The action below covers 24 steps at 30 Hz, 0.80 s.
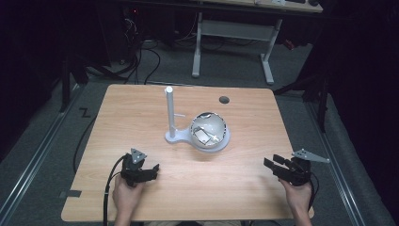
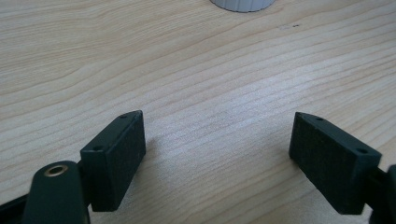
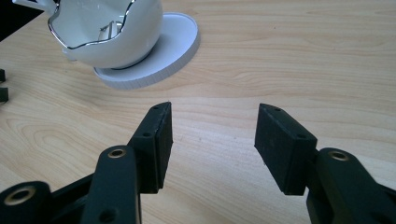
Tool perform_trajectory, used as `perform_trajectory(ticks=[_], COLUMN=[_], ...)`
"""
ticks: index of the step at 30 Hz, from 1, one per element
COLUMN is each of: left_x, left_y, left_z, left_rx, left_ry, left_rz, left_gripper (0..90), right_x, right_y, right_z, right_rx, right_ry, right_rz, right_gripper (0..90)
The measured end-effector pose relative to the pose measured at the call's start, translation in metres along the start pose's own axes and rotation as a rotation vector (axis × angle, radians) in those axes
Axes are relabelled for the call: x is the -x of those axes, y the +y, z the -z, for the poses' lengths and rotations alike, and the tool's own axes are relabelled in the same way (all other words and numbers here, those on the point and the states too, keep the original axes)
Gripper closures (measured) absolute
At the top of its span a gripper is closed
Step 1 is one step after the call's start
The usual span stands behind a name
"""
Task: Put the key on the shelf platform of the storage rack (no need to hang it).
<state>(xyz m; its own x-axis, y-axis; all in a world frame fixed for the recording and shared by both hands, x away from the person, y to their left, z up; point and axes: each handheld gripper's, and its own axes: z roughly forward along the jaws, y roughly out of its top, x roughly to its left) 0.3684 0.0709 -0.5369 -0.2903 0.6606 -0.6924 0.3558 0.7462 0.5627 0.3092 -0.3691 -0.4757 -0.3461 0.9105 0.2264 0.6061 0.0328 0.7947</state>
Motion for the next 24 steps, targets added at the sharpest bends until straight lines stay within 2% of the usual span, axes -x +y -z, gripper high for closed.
perform_trajectory(ticks=[11, 24], left_x=[0.0, 0.0], left_y=[0.0, 0.0], left_z=[0.0, 0.0], left_rx=[0.0, 0.0], left_ry=[0.002, 0.002], left_rz=[0.004, 0.003], left_gripper=[18.8, 18.8], right_x=[-0.005, -0.019], right_y=[-0.011, -0.012], right_z=[-0.015, -0.031], right_rx=[-0.025, -0.045], right_ry=[0.013, 0.007], right_rz=[-0.009, 0.047], right_gripper=[47.5, 47.4])
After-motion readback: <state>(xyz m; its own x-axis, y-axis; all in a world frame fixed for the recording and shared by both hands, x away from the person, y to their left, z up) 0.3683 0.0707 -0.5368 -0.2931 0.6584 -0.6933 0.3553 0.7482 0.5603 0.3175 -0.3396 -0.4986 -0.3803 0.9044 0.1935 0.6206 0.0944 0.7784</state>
